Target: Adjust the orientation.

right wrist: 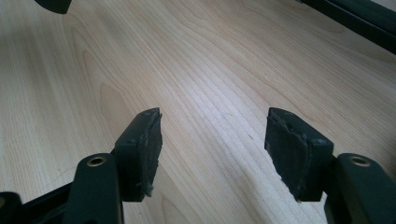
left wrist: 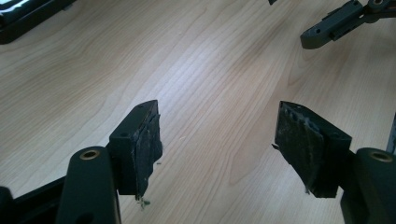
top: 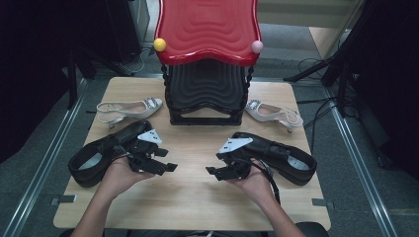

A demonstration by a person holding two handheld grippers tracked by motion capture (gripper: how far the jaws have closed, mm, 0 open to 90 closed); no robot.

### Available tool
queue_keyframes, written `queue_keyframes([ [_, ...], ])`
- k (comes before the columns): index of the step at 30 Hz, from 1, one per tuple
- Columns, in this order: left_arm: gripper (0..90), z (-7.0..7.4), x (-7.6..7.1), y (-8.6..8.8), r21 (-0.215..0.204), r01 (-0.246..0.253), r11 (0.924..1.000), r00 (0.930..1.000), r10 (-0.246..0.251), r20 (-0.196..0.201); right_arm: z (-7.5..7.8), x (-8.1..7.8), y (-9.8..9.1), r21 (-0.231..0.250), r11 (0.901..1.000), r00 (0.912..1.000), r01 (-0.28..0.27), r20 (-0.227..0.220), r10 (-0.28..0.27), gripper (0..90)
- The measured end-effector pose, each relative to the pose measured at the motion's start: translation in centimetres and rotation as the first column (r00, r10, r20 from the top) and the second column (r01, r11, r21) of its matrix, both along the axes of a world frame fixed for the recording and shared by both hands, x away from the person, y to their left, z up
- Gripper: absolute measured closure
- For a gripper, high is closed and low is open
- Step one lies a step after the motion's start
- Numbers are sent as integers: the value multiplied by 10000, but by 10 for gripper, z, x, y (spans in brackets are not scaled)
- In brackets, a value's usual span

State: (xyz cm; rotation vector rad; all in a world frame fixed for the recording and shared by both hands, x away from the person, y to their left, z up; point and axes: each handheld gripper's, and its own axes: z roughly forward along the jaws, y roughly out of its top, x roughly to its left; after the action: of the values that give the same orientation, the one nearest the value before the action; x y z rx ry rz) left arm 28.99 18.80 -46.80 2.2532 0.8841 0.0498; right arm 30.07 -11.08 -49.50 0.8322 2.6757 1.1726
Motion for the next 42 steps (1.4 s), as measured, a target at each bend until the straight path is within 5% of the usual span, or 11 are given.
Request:
queue_keyframes([
  [22,339,4,-12,37,189,-837,9963,9963,840,-182,-2,6,17,-22,9981,9978,-611,-261,610,379],
  [42,350,15,-25,83,539,-2053,9772,9787,2051,88,-4,10,32,-110,9946,9936,-1036,-457,1030,379],
])
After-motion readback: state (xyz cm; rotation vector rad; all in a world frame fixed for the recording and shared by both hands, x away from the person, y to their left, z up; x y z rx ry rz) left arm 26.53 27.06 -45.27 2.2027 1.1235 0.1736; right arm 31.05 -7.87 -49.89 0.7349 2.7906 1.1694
